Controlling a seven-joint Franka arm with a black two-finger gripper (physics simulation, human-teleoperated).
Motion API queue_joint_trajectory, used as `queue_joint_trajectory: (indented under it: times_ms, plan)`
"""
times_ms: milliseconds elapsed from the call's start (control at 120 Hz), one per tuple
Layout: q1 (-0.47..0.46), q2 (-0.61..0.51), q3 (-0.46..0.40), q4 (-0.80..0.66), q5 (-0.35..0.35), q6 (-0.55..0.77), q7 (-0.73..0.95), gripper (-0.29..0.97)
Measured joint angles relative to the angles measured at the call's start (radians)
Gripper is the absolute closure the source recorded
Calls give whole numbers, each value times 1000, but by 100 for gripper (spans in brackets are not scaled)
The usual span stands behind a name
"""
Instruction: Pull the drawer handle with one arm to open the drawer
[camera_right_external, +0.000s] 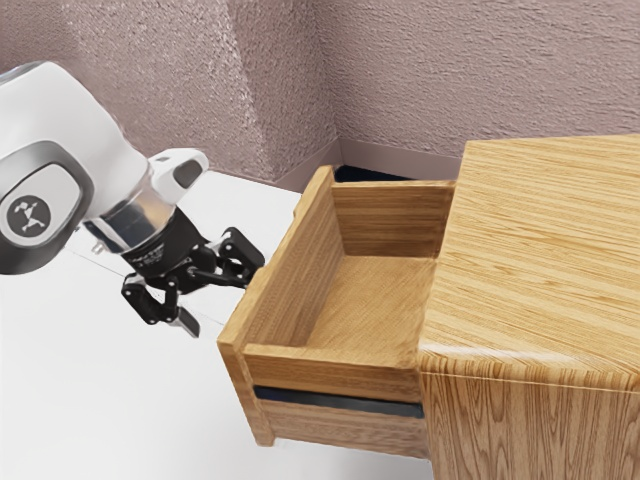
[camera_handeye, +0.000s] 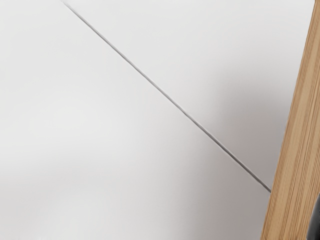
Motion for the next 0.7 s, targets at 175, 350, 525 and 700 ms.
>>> queue_joint_trajectory:
  times_ms: [175, 350, 525, 700]
  plan:
    - [14, -53, 76, -39, 21, -27, 2, 0]
    - [19, -115, 173, 84, 98, -110, 22, 0]
    - [-300, -123, 437, 307, 283, -214, 76, 0]
    - [-352, -118, 489, 337, 347, -243, 127, 0]
